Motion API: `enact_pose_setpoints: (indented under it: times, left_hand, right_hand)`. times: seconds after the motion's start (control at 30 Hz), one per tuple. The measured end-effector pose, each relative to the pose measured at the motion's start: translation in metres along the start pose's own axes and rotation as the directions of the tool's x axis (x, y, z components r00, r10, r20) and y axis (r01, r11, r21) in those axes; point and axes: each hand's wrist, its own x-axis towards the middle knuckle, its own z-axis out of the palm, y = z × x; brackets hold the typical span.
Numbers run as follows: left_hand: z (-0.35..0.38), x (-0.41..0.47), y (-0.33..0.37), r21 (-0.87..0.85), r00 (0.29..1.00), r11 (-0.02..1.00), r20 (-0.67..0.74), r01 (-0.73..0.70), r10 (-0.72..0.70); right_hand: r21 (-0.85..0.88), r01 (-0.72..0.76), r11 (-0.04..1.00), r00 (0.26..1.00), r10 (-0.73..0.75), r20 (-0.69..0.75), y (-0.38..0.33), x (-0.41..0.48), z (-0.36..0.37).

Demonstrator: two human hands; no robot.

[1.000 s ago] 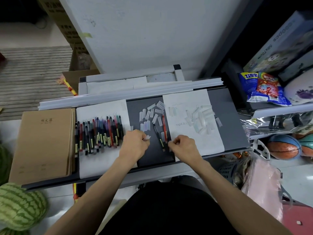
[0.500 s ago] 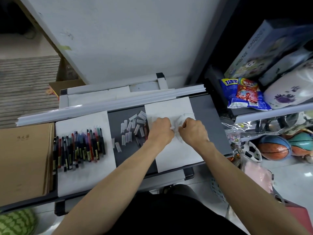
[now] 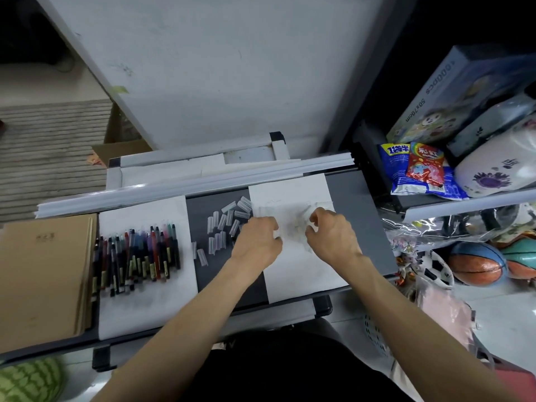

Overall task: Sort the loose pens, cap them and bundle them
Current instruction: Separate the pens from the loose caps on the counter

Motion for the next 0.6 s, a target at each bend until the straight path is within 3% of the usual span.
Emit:
enact_pose_setpoints:
  times: [0.33, 0.6]
  left_hand:
    - [-0.016, -0.054, -0.073, 0.102, 0.972, 0.966, -0.037, 0.236, -0.234]
    - [-0.005, -0.049, -0.068, -0.010, 0.960, 0.961, -0.020, 0.278, -0.278]
  right_hand:
    - [-0.172, 0.274, 0.946, 0.950, -0.238, 0.201, -0.081, -0.021, 0.043]
    - [-0.178, 0.187, 0.966, 0.967, -0.149, 0.207, -0.110, -0.011, 0.062]
